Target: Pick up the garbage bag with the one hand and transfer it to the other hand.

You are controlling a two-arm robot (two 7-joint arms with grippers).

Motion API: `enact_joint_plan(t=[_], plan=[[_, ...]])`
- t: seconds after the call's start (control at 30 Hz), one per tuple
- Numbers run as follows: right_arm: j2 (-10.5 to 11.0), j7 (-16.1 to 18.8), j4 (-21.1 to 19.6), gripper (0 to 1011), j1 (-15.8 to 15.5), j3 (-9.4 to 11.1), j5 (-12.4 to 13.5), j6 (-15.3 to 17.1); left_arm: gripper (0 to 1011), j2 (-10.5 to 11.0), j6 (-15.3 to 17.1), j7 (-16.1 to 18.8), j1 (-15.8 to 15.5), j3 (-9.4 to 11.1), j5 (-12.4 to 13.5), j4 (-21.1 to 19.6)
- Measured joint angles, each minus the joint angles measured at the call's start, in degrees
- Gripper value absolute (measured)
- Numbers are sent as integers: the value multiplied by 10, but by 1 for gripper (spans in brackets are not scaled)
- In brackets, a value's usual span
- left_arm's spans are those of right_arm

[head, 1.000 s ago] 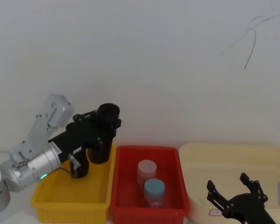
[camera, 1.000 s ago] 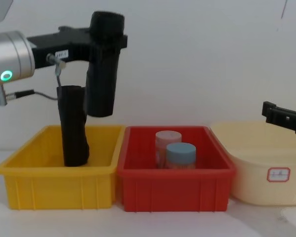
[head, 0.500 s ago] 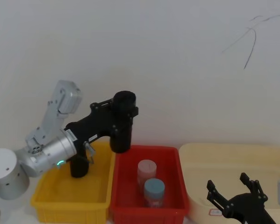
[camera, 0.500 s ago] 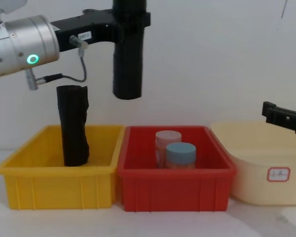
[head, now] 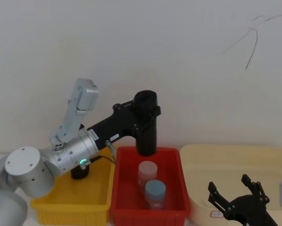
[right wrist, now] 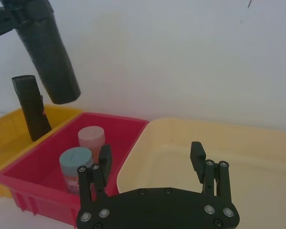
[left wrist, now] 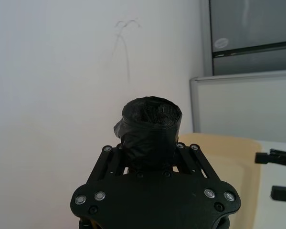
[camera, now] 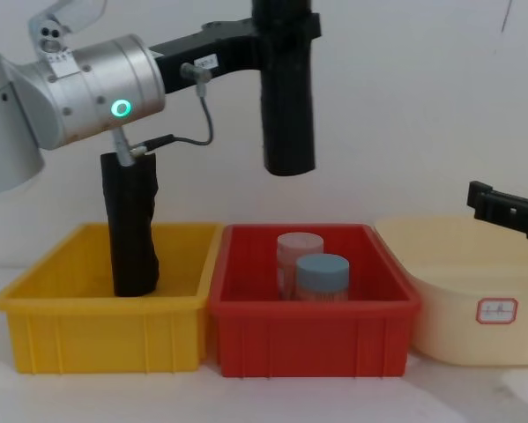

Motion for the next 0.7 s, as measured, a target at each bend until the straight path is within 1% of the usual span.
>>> enact_joint_plan(t=[0.3, 0.7], plan=[[0, 0, 0, 1001, 0, 0, 0, 0, 386, -24, 8, -21, -14, 16, -18, 25], [0, 4, 1, 1001, 1, 1, -6, -8, 386, -43, 21, -38, -20, 35, -31, 36]])
